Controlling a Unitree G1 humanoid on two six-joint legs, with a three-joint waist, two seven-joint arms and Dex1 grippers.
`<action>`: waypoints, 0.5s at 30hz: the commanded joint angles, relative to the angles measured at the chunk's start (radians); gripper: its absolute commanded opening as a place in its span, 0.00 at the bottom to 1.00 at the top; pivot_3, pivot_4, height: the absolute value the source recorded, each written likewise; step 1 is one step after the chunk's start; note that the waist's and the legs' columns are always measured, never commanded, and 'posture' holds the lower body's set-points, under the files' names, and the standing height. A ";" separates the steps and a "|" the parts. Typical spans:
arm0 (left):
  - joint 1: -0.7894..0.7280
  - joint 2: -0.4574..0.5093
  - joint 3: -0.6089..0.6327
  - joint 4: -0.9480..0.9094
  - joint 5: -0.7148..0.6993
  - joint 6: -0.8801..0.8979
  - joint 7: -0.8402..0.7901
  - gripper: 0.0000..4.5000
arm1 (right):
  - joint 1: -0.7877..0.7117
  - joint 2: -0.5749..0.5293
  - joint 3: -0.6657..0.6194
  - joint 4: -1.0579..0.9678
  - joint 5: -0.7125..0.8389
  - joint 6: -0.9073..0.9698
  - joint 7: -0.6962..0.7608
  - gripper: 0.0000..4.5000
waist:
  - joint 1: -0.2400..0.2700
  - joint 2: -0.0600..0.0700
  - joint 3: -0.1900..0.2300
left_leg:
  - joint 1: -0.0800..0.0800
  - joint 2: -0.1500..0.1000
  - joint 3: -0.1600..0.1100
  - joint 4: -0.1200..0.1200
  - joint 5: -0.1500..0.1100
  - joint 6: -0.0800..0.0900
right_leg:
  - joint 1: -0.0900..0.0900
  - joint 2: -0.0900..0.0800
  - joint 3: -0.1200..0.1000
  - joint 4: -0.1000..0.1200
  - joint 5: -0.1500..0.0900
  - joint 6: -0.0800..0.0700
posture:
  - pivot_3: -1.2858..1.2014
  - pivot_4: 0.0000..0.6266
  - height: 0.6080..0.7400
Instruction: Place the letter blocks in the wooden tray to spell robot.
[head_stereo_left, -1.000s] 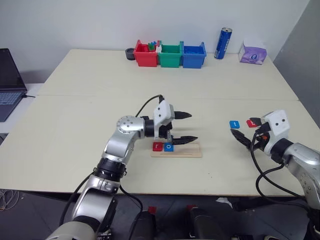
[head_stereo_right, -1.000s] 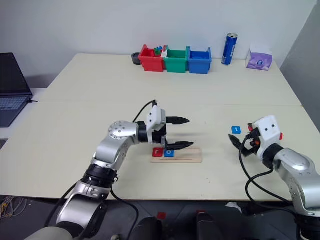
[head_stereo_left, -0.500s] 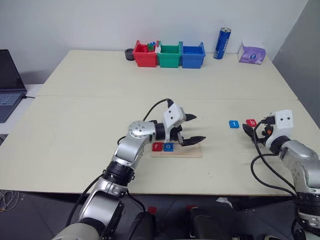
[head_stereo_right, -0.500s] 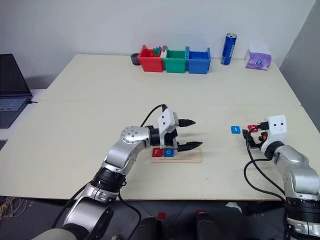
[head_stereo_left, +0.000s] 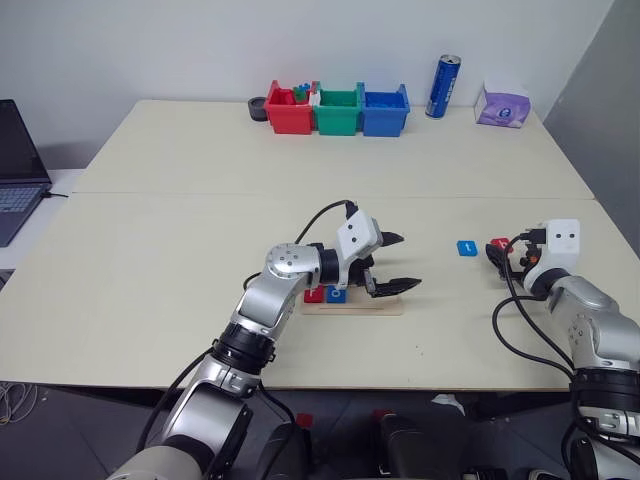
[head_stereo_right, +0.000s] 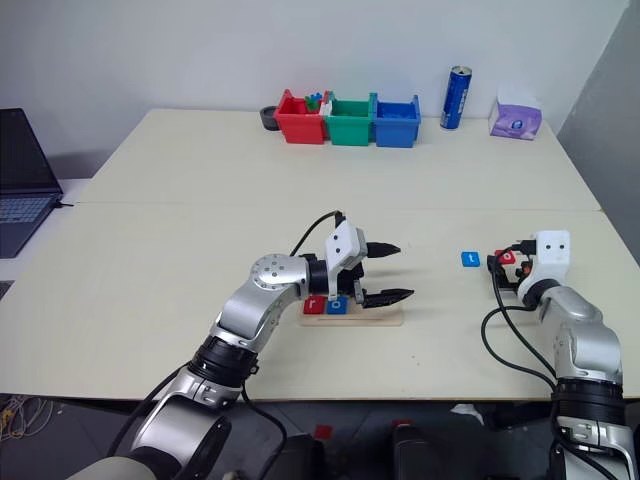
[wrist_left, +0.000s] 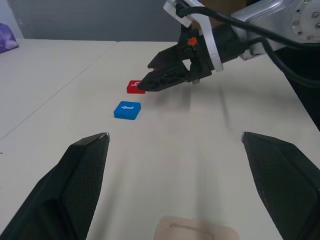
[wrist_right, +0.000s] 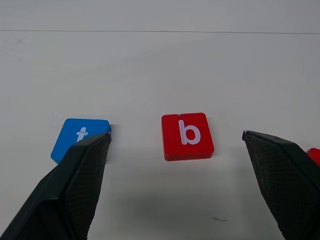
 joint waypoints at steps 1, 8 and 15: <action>-0.005 0.016 0.008 -0.038 -0.021 -0.005 -0.012 0.99 | -0.014 -0.005 -0.018 -0.041 -0.002 -0.017 0.002 1.00 | -0.001 0.000 0.000 | 0.000 0.000 0.000 0.000 0.000 0.000 | 0.000 0.000 0.000 0.000 0.000 0.000 | 0.52 0.24 1.00; -0.009 0.006 0.003 -0.040 -0.020 -0.007 0.000 0.99 | -0.032 -0.007 -0.008 0.023 -0.024 -0.049 0.019 1.00 | -0.001 0.000 0.000 | 0.000 0.000 0.000 0.000 0.000 0.000 | 0.000 0.000 0.000 0.000 0.000 0.000 | 0.52 0.24 1.00; -0.001 0.004 0.001 -0.036 -0.013 -0.017 -0.002 0.99 | -0.075 -0.002 0.010 0.179 -0.069 -0.136 0.024 1.00 | -0.003 0.000 0.000 | 0.000 0.000 0.001 0.000 0.000 0.000 | 0.000 0.000 0.000 0.000 0.000 0.000 | 0.52 0.24 1.00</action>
